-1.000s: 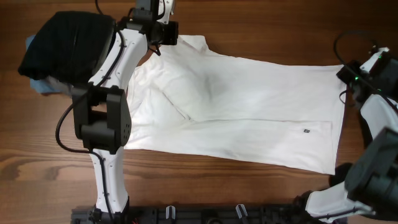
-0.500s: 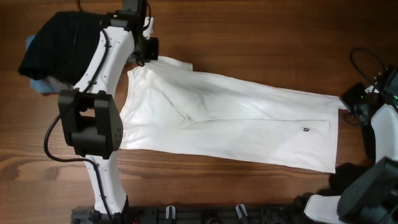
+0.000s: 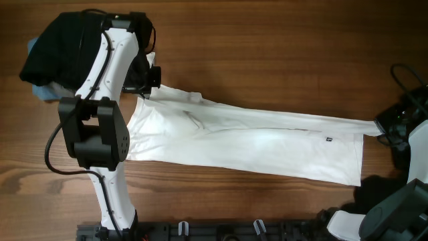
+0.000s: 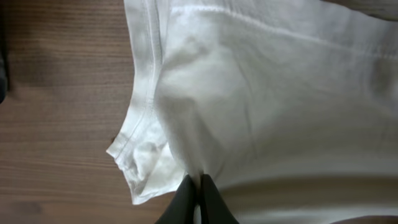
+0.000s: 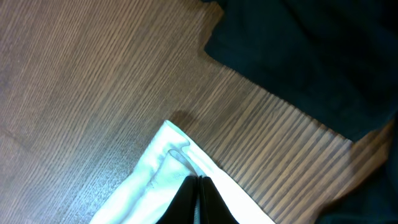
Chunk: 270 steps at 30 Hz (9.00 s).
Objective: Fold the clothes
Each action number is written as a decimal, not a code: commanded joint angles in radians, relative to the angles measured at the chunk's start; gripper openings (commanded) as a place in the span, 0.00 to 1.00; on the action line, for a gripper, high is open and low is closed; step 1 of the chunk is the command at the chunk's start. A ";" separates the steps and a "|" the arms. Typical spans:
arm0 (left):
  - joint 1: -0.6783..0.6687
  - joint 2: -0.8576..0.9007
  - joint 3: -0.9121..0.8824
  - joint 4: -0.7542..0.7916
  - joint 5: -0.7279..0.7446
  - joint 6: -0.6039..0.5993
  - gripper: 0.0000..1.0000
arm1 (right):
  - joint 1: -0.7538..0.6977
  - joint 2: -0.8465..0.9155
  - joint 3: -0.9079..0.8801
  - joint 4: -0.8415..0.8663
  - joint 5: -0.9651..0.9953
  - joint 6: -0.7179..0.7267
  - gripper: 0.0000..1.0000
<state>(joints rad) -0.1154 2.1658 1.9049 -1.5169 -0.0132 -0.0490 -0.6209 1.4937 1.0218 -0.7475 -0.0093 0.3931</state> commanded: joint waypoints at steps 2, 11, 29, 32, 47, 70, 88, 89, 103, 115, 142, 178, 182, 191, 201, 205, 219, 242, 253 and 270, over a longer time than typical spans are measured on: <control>0.009 -0.035 0.001 -0.072 -0.083 -0.020 0.04 | -0.009 -0.013 0.002 -0.008 0.044 0.006 0.04; 0.009 -0.035 0.001 -0.146 -0.082 -0.043 0.04 | -0.009 -0.013 0.001 -0.087 0.089 0.000 0.04; 0.009 -0.034 -0.010 -0.045 0.005 -0.060 0.79 | -0.009 -0.013 0.001 -0.067 -0.057 -0.053 0.69; 0.009 -0.034 -0.070 0.080 0.058 -0.060 0.75 | -0.009 -0.013 0.001 -0.057 -0.115 -0.054 0.69; 0.009 -0.046 -0.308 0.320 0.200 0.023 0.04 | -0.009 -0.013 0.001 -0.053 -0.126 -0.060 0.70; -0.003 -0.087 -0.381 0.415 0.116 0.067 0.69 | -0.009 0.010 -0.020 -0.040 -0.069 -0.101 0.79; 0.013 -0.126 -0.393 0.465 0.203 0.061 0.79 | -0.045 0.424 -0.039 -0.095 -0.373 -0.341 0.42; 0.019 -0.134 -0.373 0.452 0.203 0.061 0.79 | -0.045 0.409 -0.039 -0.095 -0.372 -0.341 0.42; -0.132 -0.156 -0.540 0.639 0.428 0.356 0.09 | -0.047 0.073 0.057 -0.128 -0.139 -0.104 0.90; 0.248 -0.138 -0.670 0.864 0.187 -0.066 0.07 | -0.038 0.068 -0.035 -0.078 -0.303 -0.293 0.92; 0.117 -0.608 -0.666 0.874 0.203 0.020 0.52 | 0.308 0.365 0.080 -0.167 -0.161 -0.390 0.04; 0.117 -0.608 -0.666 0.857 0.202 0.019 0.65 | 1.107 0.362 0.391 -0.173 -0.267 0.181 0.63; 0.118 -0.606 -0.666 0.761 0.202 0.019 0.84 | 1.007 0.331 0.392 -0.161 -0.250 0.108 0.64; 0.118 -0.487 -0.716 0.671 0.203 0.018 0.81 | 0.959 0.371 0.291 -0.228 -0.250 0.103 0.23; 0.118 -0.487 -0.716 0.692 0.203 0.019 0.83 | 1.259 0.429 0.277 -0.167 -0.539 -0.195 0.10; 0.118 -0.487 -0.716 0.689 0.203 0.019 0.83 | 1.160 0.311 0.310 -0.190 -0.346 -0.079 0.27; 0.118 -0.487 -0.716 0.690 0.203 0.019 0.85 | 1.278 0.492 0.282 -0.020 -0.649 -0.061 0.06; 0.117 -0.310 -0.920 0.753 0.597 0.262 0.70 | 0.764 0.224 0.314 -0.168 -0.401 -0.053 0.20; 0.070 -0.282 -0.892 0.764 0.643 0.163 0.04 | 0.764 0.224 0.314 -0.159 -0.401 -0.053 0.22; -0.210 -0.346 -0.337 0.273 0.344 0.027 0.04 | 0.764 0.224 0.314 -0.154 -0.401 -0.053 0.25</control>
<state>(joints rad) -0.2241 1.8008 1.5627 -1.2423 0.3290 0.0013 0.1410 1.7222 1.3270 -0.9043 -0.4175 0.3531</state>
